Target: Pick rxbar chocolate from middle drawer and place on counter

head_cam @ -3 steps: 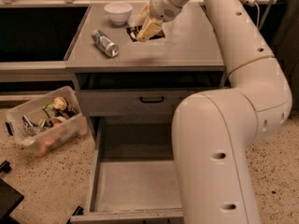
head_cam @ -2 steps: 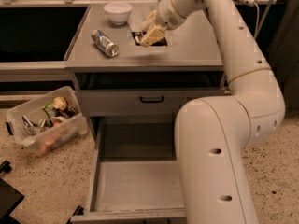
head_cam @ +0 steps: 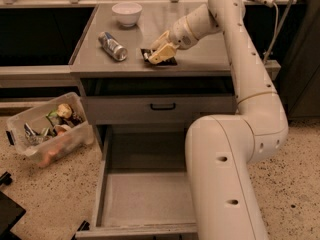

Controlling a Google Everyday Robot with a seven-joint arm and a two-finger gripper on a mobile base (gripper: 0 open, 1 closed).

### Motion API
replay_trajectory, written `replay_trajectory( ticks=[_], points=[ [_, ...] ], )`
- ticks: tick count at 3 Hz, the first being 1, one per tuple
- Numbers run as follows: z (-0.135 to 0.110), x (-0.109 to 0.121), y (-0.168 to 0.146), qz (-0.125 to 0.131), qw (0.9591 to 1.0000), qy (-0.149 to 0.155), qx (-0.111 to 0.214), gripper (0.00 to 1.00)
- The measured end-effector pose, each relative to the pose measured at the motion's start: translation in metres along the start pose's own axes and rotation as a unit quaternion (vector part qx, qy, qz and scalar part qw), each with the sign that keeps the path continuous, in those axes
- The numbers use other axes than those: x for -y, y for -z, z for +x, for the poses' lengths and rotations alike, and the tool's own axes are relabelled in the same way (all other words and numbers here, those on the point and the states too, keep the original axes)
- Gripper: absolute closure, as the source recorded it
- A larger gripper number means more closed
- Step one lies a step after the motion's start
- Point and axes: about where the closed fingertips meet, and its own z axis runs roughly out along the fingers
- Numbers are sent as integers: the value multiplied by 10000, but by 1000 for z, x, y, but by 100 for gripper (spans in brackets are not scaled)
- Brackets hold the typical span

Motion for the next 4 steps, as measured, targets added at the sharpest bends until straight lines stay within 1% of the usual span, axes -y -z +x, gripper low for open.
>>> replay_trajectory(
  ticks=[1, 2, 4],
  points=[
    [0, 0, 0, 0, 10000, 0, 0, 100],
    [0, 0, 0, 0, 10000, 0, 0, 81],
    [0, 0, 0, 0, 10000, 0, 0, 35]
  ],
)
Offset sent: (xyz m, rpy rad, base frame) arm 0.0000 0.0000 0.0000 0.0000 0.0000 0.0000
